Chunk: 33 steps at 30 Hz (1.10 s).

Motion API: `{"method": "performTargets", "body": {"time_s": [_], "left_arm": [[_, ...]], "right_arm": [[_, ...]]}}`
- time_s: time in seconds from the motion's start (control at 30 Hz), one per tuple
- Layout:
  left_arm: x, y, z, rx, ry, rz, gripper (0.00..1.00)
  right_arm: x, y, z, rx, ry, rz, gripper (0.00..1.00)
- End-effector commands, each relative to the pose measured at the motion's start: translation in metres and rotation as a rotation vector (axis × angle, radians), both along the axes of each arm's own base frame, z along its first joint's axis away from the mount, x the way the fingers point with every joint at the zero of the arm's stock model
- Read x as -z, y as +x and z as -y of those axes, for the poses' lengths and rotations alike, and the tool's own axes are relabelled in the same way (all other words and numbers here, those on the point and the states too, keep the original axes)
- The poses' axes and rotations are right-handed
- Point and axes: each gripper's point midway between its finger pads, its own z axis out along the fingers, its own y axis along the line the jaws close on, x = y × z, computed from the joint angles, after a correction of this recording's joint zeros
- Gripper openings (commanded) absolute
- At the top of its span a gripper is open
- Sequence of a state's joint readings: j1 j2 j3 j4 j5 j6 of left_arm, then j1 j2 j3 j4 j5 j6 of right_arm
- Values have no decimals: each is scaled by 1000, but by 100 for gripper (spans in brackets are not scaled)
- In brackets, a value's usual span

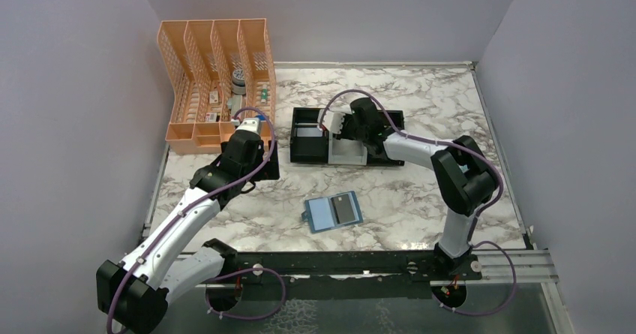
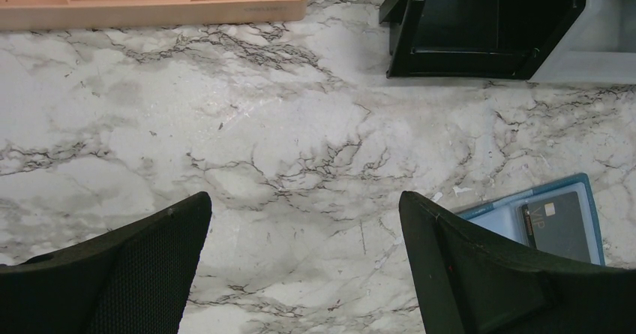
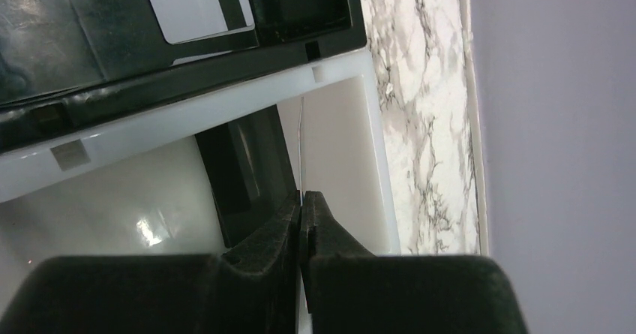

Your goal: Take the credit cards out of the card holder

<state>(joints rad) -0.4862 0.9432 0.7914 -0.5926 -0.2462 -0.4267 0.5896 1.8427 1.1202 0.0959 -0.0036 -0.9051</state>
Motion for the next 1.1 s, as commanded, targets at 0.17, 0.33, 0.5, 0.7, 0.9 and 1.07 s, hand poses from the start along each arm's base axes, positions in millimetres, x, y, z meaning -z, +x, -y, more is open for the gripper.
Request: {"method": "performTargets", "body": {"time_s": [0.17,0.33,0.5,0.7,0.9,1.07], "left_arm": [[-2,2,-5,-10,22,22,99],[-3,2,-6,-10,23,25,99],[-2,2,-6,-8,27,19,99],[0,2,-6,-8,30,15,99],[1,2,-5,-5,31,9,99],[1,3,-4,-2,29,10,99]], "right_arm": [[17,11,-13,-77,-50,-22,1],[29,17,-9,-61,-65,-13,1],[41,15,-9,-74,-75,-32,1],[49,7,-9,-103,-89,-84,13],[48,2,-8,-103,-85,-131,19],[38,3,-7,-91,-65,-124,20]]}}
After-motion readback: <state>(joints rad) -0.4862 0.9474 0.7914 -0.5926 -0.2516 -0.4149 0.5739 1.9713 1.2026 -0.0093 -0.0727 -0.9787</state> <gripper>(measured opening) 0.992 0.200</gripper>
